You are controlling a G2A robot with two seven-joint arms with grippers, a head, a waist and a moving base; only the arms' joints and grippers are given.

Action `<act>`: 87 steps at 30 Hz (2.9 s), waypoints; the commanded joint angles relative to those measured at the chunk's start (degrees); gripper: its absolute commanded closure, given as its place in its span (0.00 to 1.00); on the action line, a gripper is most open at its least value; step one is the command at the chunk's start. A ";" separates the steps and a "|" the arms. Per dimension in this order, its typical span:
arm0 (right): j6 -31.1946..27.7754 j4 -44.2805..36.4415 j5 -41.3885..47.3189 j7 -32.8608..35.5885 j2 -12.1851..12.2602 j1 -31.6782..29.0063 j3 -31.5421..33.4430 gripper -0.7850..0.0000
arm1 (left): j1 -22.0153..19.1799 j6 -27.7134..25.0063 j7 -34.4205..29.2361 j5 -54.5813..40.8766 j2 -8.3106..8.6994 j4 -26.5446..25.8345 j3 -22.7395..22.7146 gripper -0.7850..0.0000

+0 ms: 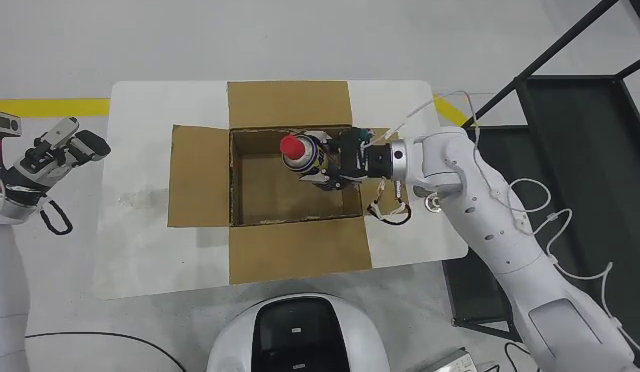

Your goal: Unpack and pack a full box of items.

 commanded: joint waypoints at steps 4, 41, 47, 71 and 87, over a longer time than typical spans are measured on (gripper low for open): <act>0.00 0.04 -0.04 0.08 -0.02 0.05 -0.07 1.00 | 0.00 0.00 0.00 0.00 0.00 0.00 0.00 0.00; 0.00 -1.90 2.13 -5.41 0.74 -4.45 3.59 1.00 | 0.00 0.00 0.00 0.00 0.00 0.00 0.00 0.00; 0.00 -5.22 -5.31 -22.27 2.85 -15.18 13.72 1.00 | 0.00 0.00 0.00 0.00 0.00 0.00 0.00 0.00; 18.92 3.67 -30.22 -72.09 4.12 -42.18 28.64 1.00 | 0.00 0.00 0.00 0.00 0.00 0.00 0.00 0.00; 22.74 11.66 -27.55 -74.65 3.75 -45.15 28.65 1.00 | 0.00 0.00 0.00 0.00 0.00 0.00 0.00 0.00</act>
